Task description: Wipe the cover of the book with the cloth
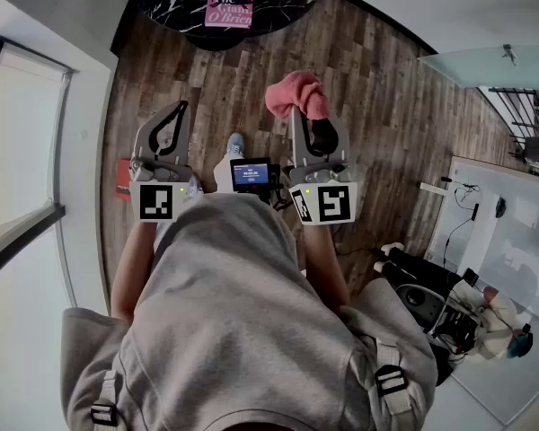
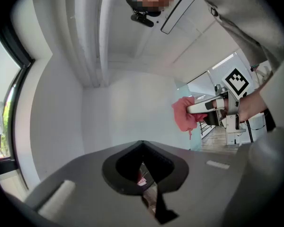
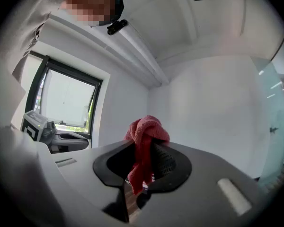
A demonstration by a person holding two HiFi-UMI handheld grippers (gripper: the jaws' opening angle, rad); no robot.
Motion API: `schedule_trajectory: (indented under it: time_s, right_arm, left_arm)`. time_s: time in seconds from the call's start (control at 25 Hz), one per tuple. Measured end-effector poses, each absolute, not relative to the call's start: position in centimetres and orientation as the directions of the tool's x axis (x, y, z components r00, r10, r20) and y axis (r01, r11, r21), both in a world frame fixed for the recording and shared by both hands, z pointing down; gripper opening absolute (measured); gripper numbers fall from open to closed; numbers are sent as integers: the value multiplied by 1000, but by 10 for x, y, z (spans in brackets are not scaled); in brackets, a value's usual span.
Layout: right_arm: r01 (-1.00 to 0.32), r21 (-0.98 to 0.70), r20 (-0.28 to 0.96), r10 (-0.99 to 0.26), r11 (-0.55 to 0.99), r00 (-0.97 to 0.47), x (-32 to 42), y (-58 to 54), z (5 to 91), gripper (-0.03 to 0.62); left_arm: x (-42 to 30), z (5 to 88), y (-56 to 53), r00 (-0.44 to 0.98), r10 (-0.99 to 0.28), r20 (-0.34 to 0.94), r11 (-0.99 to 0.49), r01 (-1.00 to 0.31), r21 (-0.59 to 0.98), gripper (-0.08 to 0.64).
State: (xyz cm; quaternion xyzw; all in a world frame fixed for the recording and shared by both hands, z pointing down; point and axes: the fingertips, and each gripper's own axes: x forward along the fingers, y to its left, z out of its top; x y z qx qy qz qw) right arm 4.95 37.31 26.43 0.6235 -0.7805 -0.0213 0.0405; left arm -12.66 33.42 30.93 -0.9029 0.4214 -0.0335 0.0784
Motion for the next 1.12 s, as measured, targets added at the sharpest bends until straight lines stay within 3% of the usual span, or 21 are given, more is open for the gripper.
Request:
schedule_trajectory:
  time_s: [0.44, 0.76, 1.12]
  right_arm:
    - [-920, 52, 114, -918, 388, -380, 132, 309, 294, 112]
    - [-900, 78, 142, -898, 430, -417, 183, 252, 307, 114]
    - [-894, 105, 212, -888, 436, -408, 187, 156, 328, 114]
  left_arm:
    - [-41, 339, 276, 612, -778, 144, -628, -762, -157, 0]
    - [-10, 364, 242, 574, -793, 205, -605, -784, -143, 0]
    - [1, 402, 165, 593, -767, 247, -625, -777, -74, 0]
